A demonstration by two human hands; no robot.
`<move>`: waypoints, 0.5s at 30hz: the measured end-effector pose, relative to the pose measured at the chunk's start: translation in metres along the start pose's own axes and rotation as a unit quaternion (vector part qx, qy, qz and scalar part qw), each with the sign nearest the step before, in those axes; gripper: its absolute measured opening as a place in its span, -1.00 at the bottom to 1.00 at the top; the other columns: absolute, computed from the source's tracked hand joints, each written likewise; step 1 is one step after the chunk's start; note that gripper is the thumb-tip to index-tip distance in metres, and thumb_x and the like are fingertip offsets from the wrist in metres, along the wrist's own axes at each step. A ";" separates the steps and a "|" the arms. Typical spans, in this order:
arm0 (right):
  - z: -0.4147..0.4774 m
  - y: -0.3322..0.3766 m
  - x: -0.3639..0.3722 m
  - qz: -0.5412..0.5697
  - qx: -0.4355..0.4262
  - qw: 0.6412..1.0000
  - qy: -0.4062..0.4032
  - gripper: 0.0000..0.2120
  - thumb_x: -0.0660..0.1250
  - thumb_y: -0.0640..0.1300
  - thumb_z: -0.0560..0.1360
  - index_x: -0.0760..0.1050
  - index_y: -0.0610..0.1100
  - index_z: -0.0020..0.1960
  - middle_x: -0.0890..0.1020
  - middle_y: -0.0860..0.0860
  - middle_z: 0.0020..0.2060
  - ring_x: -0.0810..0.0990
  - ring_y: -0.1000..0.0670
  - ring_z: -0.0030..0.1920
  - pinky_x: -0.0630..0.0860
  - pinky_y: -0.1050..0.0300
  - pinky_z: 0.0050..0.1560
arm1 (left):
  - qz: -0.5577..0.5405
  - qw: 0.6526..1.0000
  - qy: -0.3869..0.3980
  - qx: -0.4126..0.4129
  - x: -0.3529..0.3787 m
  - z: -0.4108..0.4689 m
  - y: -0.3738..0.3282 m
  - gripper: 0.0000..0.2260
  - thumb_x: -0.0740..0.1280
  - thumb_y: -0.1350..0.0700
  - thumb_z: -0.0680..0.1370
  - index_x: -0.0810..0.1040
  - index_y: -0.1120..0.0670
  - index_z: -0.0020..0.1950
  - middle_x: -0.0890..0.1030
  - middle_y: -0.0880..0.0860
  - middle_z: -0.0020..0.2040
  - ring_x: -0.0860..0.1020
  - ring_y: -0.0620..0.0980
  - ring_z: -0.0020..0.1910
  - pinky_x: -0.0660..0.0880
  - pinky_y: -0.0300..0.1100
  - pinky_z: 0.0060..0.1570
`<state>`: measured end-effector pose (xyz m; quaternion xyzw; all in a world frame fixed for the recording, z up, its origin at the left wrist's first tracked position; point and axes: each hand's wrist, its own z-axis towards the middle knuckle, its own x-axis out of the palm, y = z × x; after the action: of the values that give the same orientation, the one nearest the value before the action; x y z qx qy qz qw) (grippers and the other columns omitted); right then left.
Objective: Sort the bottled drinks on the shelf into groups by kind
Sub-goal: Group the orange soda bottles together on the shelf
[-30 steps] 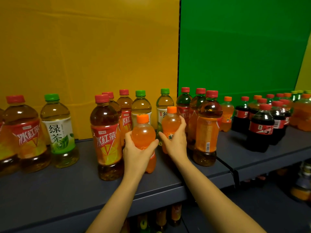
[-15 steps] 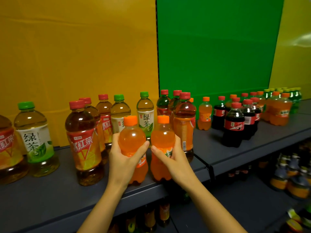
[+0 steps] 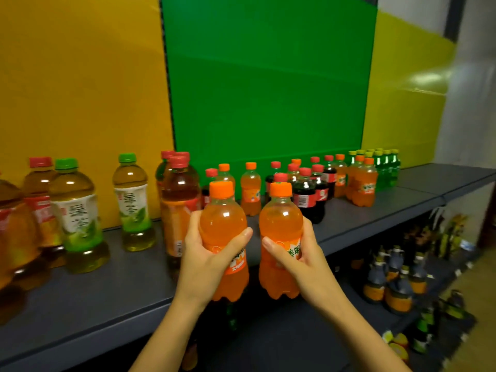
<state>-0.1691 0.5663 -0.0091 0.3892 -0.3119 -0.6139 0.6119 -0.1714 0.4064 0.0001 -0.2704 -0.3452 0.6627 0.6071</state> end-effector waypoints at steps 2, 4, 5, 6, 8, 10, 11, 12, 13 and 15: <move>0.001 -0.006 -0.036 -0.012 0.000 1.000 -0.010 -0.52 0.36 0.12 0.30 0.26 0.27 0.16 0.59 0.31 -0.05 0.59 0.22 -0.01 0.53 0.25 -0.01 | -0.002 1.000 0.013 -0.002 0.036 0.000 0.008 -0.55 0.51 -0.04 0.21 0.44 -0.08 0.02 0.62 -0.21 -0.14 0.61 -0.21 -0.14 0.50 -0.41 -0.20; 0.003 -0.013 -0.071 -0.024 0.001 0.999 -0.021 -0.51 0.36 0.12 0.30 0.25 0.28 0.16 0.58 0.34 -0.07 0.58 0.25 -0.01 0.52 0.28 -0.01 | -0.011 1.000 0.021 -0.009 0.072 0.001 0.017 -0.58 0.52 0.00 0.25 0.44 -0.06 0.03 0.62 -0.19 -0.14 0.61 -0.20 -0.13 0.51 -0.40 -0.20; 0.003 -0.017 -0.088 -0.030 0.001 0.999 -0.025 -0.50 0.36 0.12 0.29 0.24 0.28 0.16 0.58 0.36 -0.08 0.58 0.27 -0.01 0.51 0.32 -0.03 | -0.015 1.000 0.024 -0.012 0.090 0.000 0.020 -0.58 0.54 0.02 0.27 0.44 -0.06 0.02 0.63 -0.16 -0.15 0.61 -0.20 -0.13 0.51 -0.40 -0.20; 0.005 -0.020 -0.104 -0.036 0.002 0.999 -0.031 -0.51 0.36 0.12 0.29 0.24 0.28 0.16 0.58 0.36 -0.09 0.57 0.29 -0.02 0.50 0.34 -0.04 | -0.021 0.999 0.026 -0.013 0.107 0.001 0.024 -0.59 0.53 0.03 0.26 0.44 -0.04 0.02 0.63 -0.13 -0.15 0.61 -0.20 -0.13 0.51 -0.40 -0.20; 0.008 -0.029 -0.135 -0.040 0.009 0.998 -0.047 -0.51 0.36 0.12 0.30 0.26 0.25 0.17 0.59 0.27 -0.06 0.58 0.28 -0.02 0.50 0.30 -0.03 | -0.035 0.999 0.030 -0.020 0.141 0.002 0.031 -0.59 0.46 0.04 0.24 0.45 -0.01 0.04 0.61 -0.08 -0.12 0.60 -0.20 -0.13 0.50 -0.41 -0.20; 0.013 -0.039 -0.162 -0.041 0.015 0.997 -0.068 -0.49 0.36 0.12 0.30 0.28 0.19 0.21 0.58 0.18 -0.01 0.58 0.25 -0.02 0.50 0.21 0.01 | -0.047 0.998 0.035 -0.028 0.173 0.005 0.039 -0.57 0.45 0.03 0.24 0.45 -0.01 0.07 0.61 -0.06 -0.09 0.61 -0.19 -0.13 0.51 -0.40 -0.19; 0.015 -0.043 -0.174 -0.042 0.017 0.996 -0.079 -0.48 0.36 0.12 0.30 0.29 0.16 0.22 0.58 0.16 0.00 0.58 0.25 -0.03 0.50 0.18 0.02 | -0.048 0.998 0.039 -0.031 0.188 0.008 0.044 -0.58 0.46 0.04 0.26 0.45 -0.01 0.07 0.61 -0.06 -0.09 0.61 -0.19 -0.13 0.51 -0.39 -0.18; 0.019 -0.047 -0.186 -0.043 0.018 0.995 -0.089 -0.47 0.36 0.11 0.31 0.29 0.14 0.23 0.58 0.15 -0.01 0.59 0.25 -0.04 0.50 0.16 0.03 | -0.048 0.997 0.042 -0.034 0.203 0.012 0.049 -0.60 0.48 0.07 0.28 0.45 -0.01 0.07 0.61 -0.06 -0.10 0.61 -0.18 -0.13 0.51 -0.38 -0.18; 0.022 -0.051 -0.199 -0.045 0.020 0.994 -0.098 -0.46 0.36 0.11 0.30 0.29 0.12 0.24 0.58 0.15 -0.03 0.59 0.25 -0.05 0.51 0.15 0.03 | -0.047 0.997 0.047 -0.037 0.217 0.016 0.054 -0.62 0.49 0.10 0.31 0.44 0.00 0.07 0.61 -0.06 -0.10 0.61 -0.18 -0.13 0.51 -0.37 -0.17; 0.031 -0.058 -0.224 -0.049 0.021 0.992 -0.115 -0.46 0.37 0.12 0.29 0.29 0.12 0.23 0.59 0.16 -0.07 0.59 0.25 -0.07 0.51 0.14 0.04 | -0.044 0.997 0.056 -0.038 0.245 0.025 0.065 -0.62 0.49 0.14 0.34 0.43 -0.02 0.07 0.61 -0.05 -0.09 0.61 -0.17 -0.12 0.52 -0.34 -0.15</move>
<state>-0.2365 0.7896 -0.0219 0.3433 -0.3735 -0.6775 0.5326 -0.2595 0.6446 -0.0213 -0.3146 -0.3470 0.6056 0.6434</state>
